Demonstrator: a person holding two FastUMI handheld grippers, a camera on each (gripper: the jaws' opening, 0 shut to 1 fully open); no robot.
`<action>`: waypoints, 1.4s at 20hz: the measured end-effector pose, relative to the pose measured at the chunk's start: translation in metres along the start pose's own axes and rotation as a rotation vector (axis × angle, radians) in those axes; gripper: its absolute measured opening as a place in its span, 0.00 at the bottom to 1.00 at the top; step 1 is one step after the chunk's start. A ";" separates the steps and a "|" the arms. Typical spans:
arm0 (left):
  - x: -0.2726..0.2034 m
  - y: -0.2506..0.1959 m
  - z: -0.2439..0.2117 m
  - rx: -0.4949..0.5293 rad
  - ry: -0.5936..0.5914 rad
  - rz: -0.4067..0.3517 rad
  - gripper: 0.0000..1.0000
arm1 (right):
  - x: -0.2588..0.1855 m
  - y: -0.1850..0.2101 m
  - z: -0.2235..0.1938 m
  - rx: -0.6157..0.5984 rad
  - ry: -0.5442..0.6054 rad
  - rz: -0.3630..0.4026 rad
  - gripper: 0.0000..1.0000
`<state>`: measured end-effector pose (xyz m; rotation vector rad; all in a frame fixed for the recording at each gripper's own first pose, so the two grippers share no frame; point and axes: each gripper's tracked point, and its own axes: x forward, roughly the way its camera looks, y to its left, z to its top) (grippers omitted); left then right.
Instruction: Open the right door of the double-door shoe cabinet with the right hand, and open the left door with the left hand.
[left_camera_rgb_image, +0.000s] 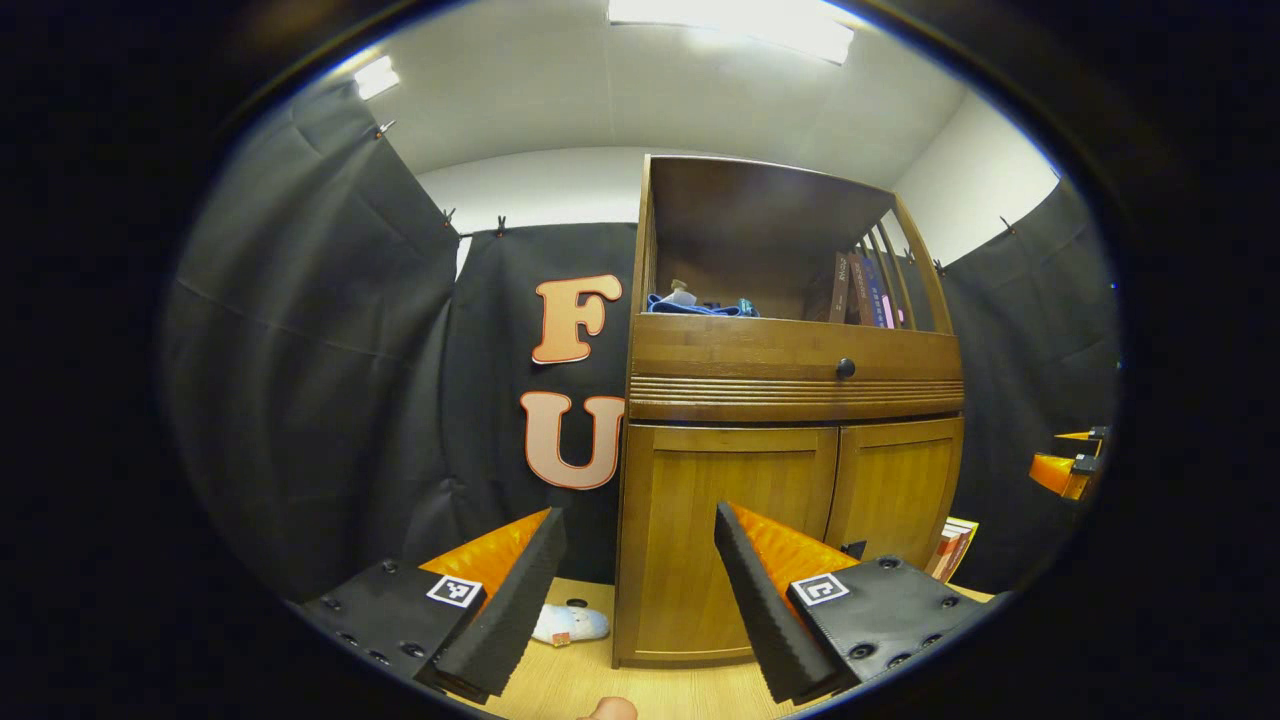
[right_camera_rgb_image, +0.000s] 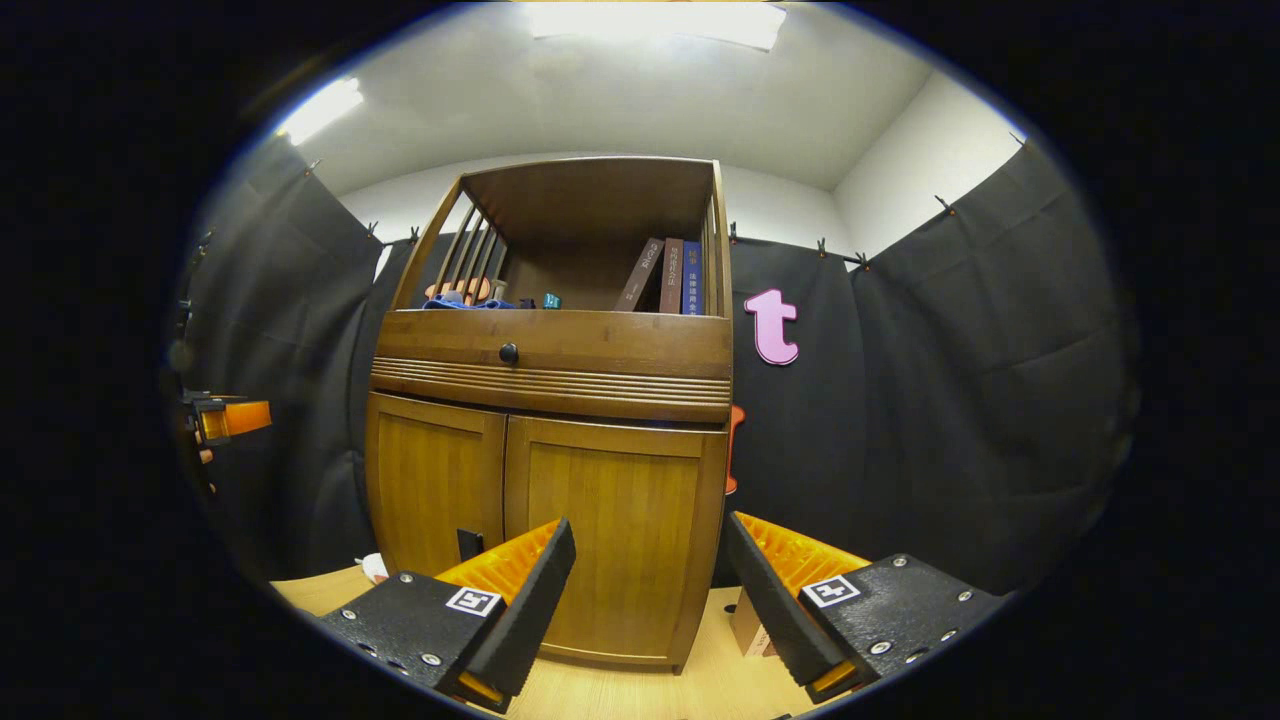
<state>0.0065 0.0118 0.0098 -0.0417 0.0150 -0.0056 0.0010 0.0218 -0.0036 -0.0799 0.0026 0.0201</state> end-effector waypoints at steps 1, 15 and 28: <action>-0.002 0.002 0.001 0.005 -0.006 0.003 0.94 | 0.002 0.001 -0.006 0.002 0.009 0.003 0.94; -0.018 0.008 0.004 0.033 -0.029 0.013 0.94 | 0.079 0.106 -0.111 0.139 0.141 0.137 0.94; -0.024 0.019 -0.012 0.030 0.002 0.036 0.94 | 0.150 0.152 -0.192 0.111 0.204 0.103 0.92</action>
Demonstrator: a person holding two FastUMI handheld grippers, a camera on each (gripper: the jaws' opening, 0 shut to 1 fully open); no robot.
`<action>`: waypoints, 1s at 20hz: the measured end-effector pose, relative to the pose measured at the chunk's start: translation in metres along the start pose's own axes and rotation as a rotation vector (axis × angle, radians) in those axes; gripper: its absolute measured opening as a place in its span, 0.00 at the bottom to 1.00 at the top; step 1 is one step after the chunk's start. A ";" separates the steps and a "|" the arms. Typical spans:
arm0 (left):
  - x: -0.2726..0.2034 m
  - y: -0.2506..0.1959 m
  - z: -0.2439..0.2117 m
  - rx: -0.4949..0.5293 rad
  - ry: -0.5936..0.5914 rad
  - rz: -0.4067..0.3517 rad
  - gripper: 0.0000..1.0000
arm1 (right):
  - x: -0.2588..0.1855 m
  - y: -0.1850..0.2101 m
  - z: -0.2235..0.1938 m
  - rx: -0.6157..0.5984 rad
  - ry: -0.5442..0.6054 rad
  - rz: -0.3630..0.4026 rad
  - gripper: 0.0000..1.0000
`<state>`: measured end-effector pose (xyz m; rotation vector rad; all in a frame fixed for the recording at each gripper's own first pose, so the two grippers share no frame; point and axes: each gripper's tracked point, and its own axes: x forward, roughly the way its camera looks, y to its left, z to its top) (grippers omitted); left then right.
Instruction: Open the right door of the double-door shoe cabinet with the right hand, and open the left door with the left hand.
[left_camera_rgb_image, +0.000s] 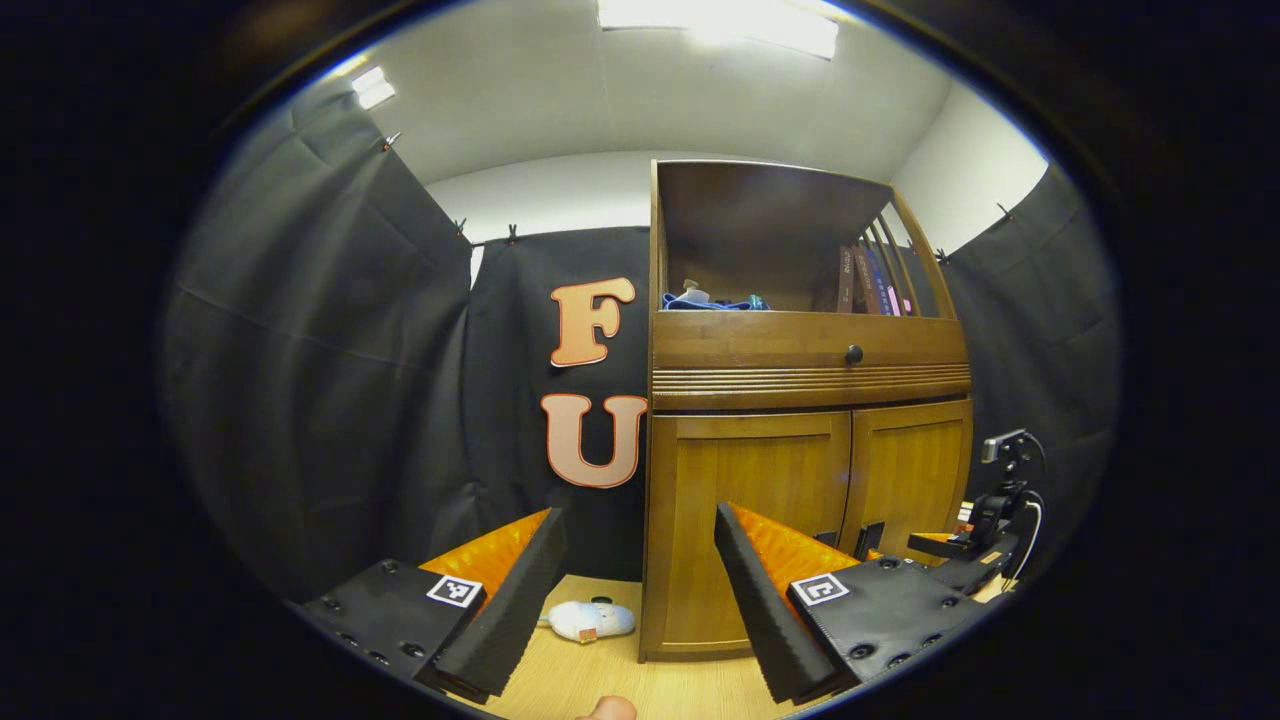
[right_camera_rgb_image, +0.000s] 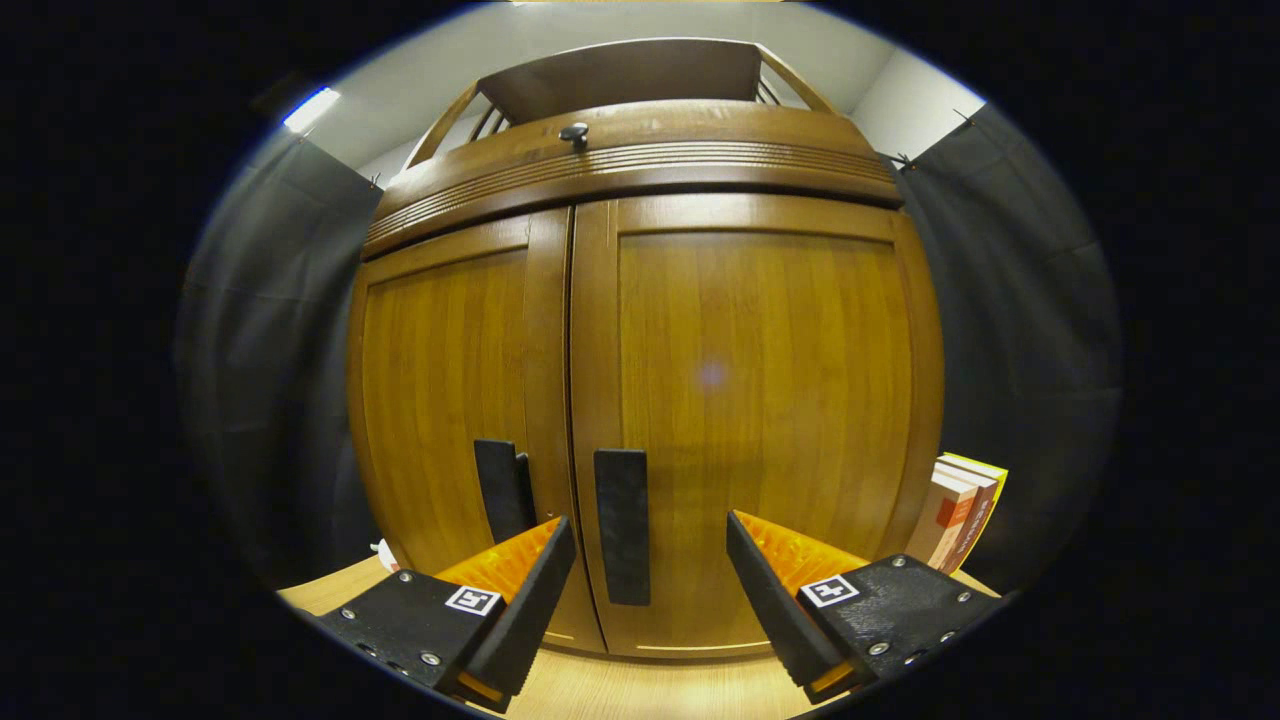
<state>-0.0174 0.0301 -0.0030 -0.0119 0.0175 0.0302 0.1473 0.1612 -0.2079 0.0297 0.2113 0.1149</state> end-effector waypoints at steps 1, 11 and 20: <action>0.001 0.001 -0.001 -0.002 0.002 0.000 0.94 | 0.004 0.003 -0.004 0.003 0.007 0.003 0.90; -0.001 0.009 0.003 0.011 -0.012 0.014 0.96 | 0.040 0.004 -0.030 0.037 0.055 -0.014 0.54; -0.006 0.006 0.007 0.007 -0.025 0.005 0.94 | 0.041 0.007 -0.033 0.055 0.065 0.001 0.35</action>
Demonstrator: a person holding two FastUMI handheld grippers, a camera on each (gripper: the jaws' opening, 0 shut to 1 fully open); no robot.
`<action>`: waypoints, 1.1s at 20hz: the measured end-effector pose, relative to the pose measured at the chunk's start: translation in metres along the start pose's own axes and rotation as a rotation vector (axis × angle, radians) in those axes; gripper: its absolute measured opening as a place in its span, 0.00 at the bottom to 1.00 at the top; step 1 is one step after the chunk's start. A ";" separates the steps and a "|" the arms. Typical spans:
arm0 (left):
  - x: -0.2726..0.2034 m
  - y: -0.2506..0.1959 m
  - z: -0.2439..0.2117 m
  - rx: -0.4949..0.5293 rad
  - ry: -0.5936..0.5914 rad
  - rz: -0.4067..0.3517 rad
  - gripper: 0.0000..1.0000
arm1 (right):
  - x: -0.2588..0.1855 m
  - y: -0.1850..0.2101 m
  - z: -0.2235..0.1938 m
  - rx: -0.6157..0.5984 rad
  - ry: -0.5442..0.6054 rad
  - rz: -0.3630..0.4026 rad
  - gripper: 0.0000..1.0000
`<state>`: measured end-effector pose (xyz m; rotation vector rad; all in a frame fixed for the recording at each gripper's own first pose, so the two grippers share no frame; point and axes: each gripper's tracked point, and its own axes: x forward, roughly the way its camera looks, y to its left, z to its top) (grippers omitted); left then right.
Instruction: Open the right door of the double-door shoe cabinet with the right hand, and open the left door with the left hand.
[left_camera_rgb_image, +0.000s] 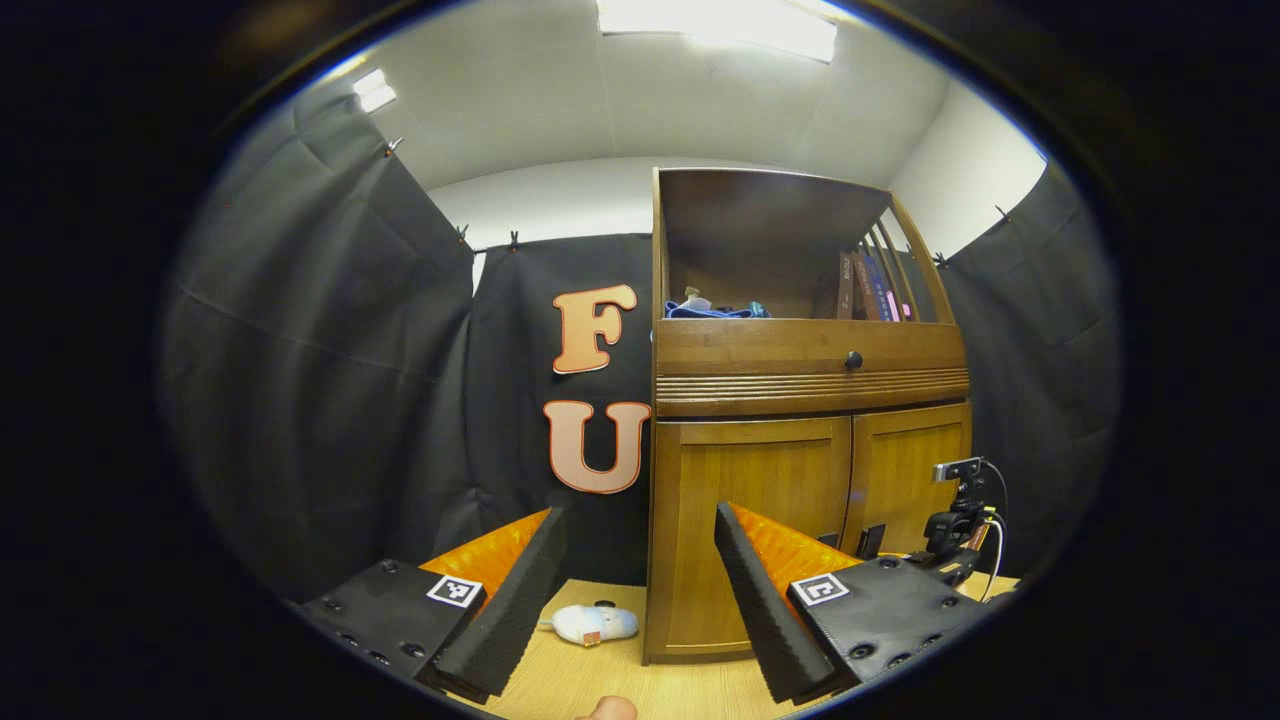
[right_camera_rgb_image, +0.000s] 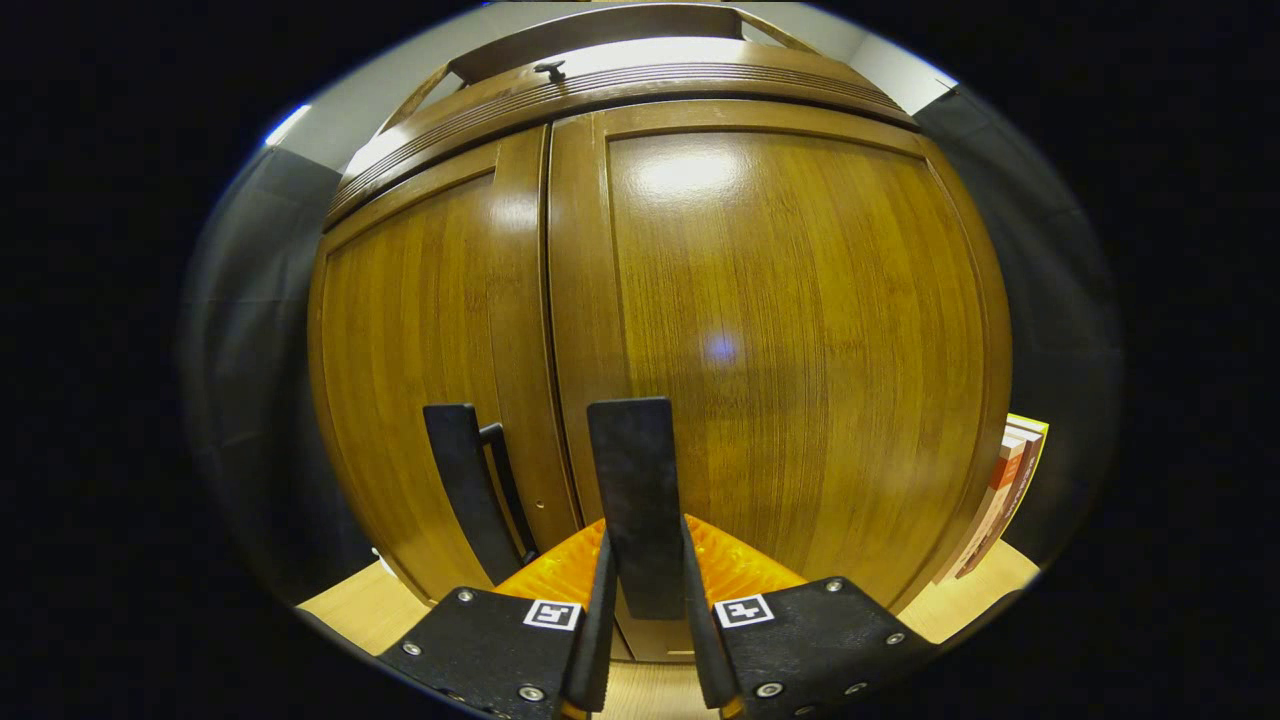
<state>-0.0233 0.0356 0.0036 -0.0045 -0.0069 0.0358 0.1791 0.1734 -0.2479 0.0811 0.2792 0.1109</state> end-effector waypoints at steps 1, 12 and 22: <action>-0.001 0.001 -0.001 0.002 0.003 0.004 0.94 | -0.002 0.000 0.000 -0.004 0.003 0.001 0.33; -0.008 -0.003 0.001 -0.010 0.000 -0.009 0.94 | -0.064 -0.006 -0.005 -0.031 0.015 0.051 0.29; -0.011 -0.022 -0.001 -0.023 0.005 -0.050 0.96 | -0.132 -0.033 -0.006 -0.033 0.012 0.066 0.29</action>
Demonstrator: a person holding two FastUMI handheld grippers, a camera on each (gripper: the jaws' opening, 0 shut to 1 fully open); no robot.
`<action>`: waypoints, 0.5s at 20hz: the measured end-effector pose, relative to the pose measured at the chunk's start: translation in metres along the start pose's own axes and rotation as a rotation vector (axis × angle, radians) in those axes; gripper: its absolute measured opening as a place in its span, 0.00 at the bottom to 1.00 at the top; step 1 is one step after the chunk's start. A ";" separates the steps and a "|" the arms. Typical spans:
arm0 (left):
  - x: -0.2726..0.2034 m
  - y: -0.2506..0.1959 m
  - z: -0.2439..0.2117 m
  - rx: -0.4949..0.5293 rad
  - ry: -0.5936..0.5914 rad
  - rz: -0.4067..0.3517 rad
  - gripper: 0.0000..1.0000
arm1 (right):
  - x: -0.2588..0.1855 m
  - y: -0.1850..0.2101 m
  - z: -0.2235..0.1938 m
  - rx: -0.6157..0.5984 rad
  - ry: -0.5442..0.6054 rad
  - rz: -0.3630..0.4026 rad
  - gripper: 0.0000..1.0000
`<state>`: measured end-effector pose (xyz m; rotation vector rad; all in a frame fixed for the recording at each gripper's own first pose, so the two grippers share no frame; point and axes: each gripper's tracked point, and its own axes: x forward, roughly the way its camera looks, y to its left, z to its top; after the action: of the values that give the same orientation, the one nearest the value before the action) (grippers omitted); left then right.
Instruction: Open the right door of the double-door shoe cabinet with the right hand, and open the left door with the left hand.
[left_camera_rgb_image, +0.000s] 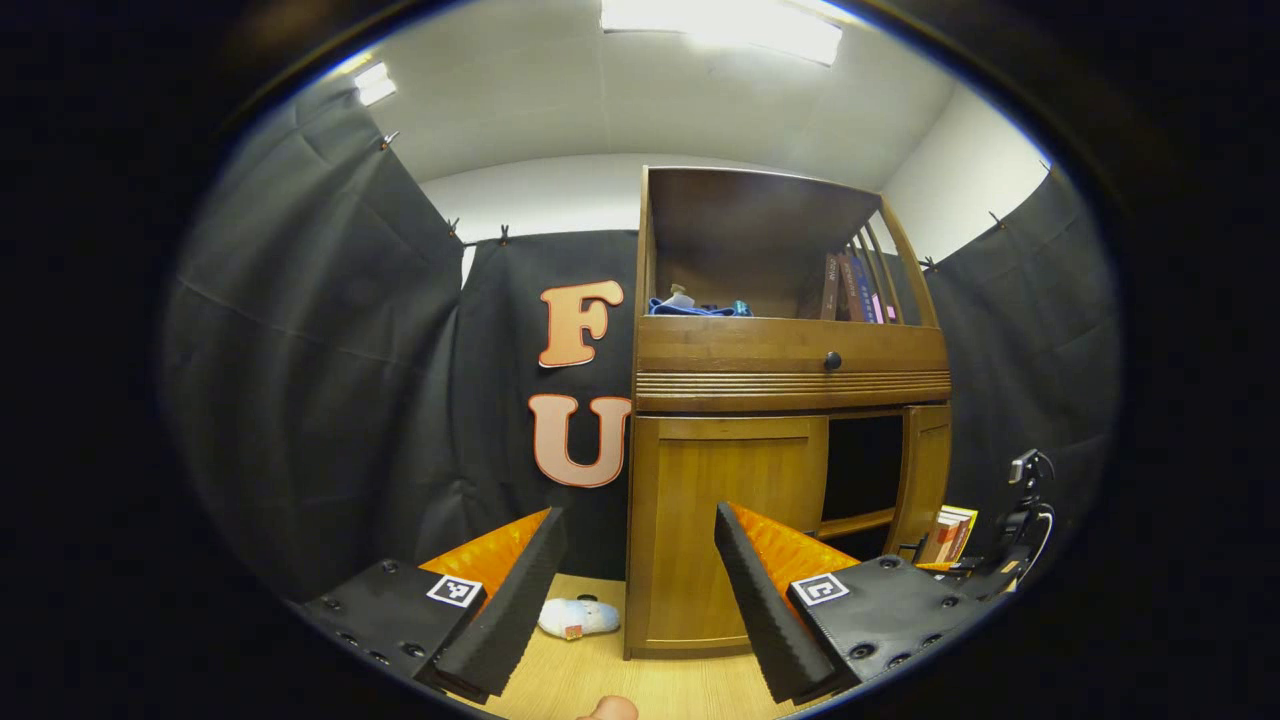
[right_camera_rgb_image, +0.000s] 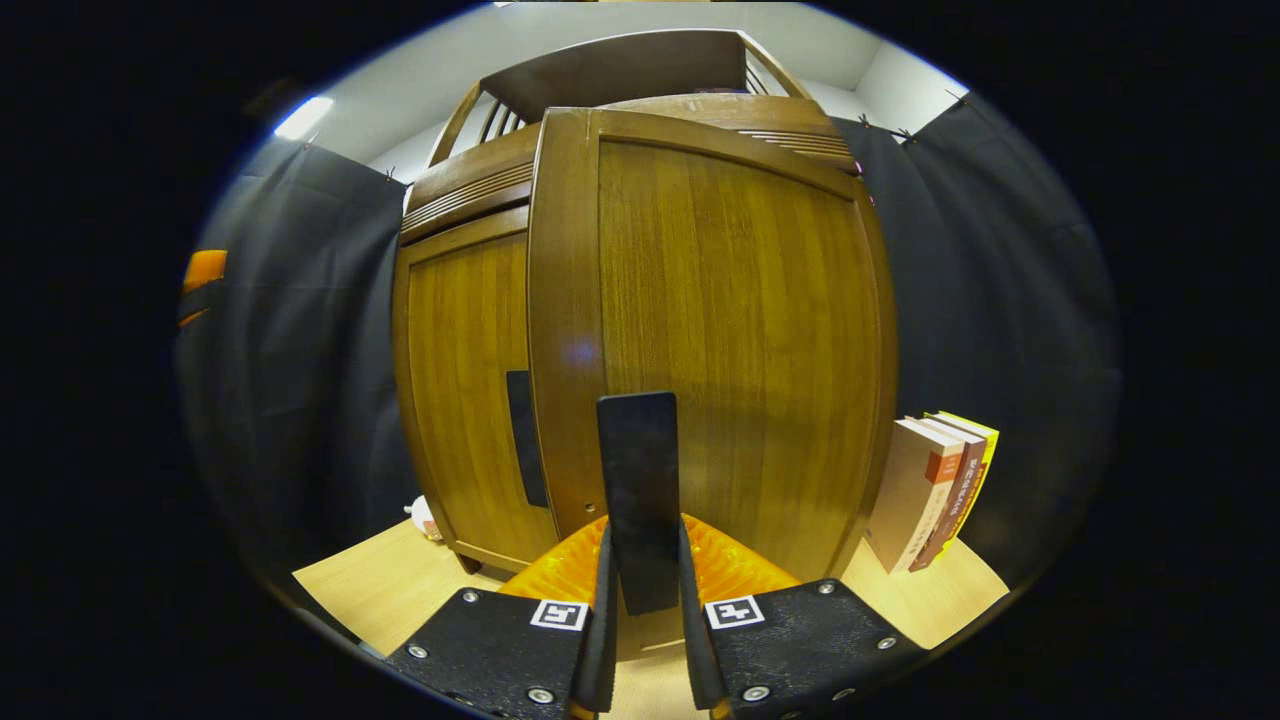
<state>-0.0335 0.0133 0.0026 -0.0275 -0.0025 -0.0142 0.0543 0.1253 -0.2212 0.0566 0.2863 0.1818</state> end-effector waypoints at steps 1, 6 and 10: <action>0.000 -0.004 0.002 -0.002 -0.004 -0.007 0.94 | -0.008 -0.003 -0.002 0.006 0.002 -0.005 0.29; -0.001 -0.015 -0.001 -0.006 -0.004 -0.028 0.96 | -0.028 -0.017 -0.002 0.010 -0.006 -0.037 0.22; 0.000 -0.026 -0.003 -0.010 0.002 -0.045 0.94 | -0.041 -0.028 -0.002 0.009 -0.010 -0.064 0.25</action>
<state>-0.0340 -0.0126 -0.0001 -0.0375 -0.0014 -0.0594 0.0198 0.0901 -0.2136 0.0574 0.2783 0.1167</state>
